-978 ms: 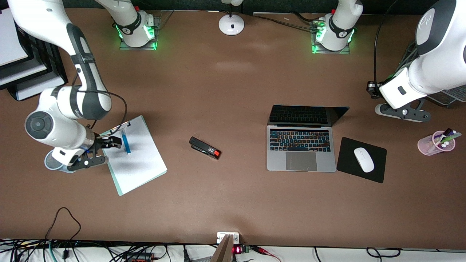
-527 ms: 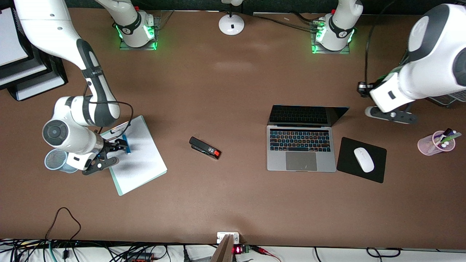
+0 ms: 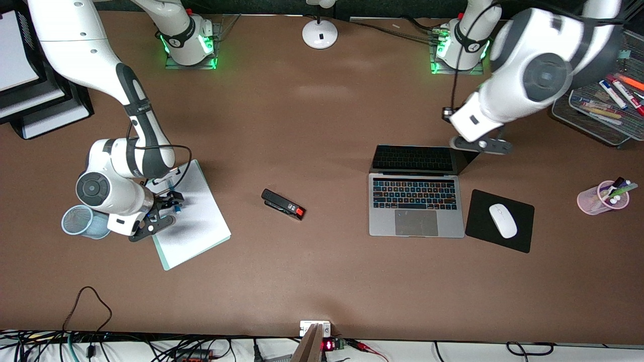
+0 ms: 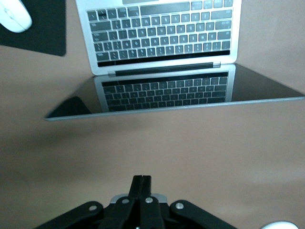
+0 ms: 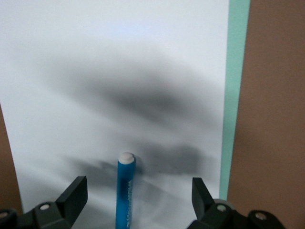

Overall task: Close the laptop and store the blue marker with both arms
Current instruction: 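Lower the right gripper onto the marker while the left gripper reaches the lid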

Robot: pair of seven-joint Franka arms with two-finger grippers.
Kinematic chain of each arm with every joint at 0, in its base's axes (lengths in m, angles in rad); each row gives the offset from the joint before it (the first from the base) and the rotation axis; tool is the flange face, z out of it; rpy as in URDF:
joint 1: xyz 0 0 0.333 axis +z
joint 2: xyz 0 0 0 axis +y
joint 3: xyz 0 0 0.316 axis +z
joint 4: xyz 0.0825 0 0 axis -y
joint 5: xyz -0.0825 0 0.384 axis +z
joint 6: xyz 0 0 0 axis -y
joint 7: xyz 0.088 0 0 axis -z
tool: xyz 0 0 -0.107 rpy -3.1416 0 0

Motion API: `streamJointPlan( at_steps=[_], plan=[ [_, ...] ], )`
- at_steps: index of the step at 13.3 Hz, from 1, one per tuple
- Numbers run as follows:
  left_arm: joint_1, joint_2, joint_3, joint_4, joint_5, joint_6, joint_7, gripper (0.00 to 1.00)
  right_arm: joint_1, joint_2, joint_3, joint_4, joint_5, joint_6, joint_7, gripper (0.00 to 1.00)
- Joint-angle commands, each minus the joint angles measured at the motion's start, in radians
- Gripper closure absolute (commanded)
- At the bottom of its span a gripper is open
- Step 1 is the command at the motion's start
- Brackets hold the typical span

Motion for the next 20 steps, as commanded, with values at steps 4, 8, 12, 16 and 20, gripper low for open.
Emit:
streamJointPlan(
  at_steps=[4, 8, 12, 16, 20],
  plan=[
    [0.016, -0.075, -0.039, -0.259, -0.018, 0.341, -0.026, 1.0, 0.017, 0.001, 0.0, -0.032, 0.006, 0.016, -0.01, 0.13],
    [0.016, -0.011, -0.039, -0.3, -0.014, 0.536, -0.022, 1.0, 0.01, 0.001, 0.0, -0.066, 0.006, 0.068, -0.004, 0.16],
    [0.017, 0.038, -0.038, -0.296, -0.012, 0.661, -0.019, 1.0, 0.011, 0.001, 0.0, -0.072, 0.006, 0.07, -0.003, 0.28],
    [0.019, 0.09, -0.032, -0.287, -0.004, 0.761, -0.016, 1.0, 0.013, -0.005, 0.0, -0.073, 0.006, 0.067, -0.004, 0.48],
    [0.022, 0.142, -0.027, -0.241, 0.002, 0.801, -0.011, 1.0, 0.01, -0.005, 0.0, -0.073, 0.006, 0.071, -0.004, 0.62]
  ],
)
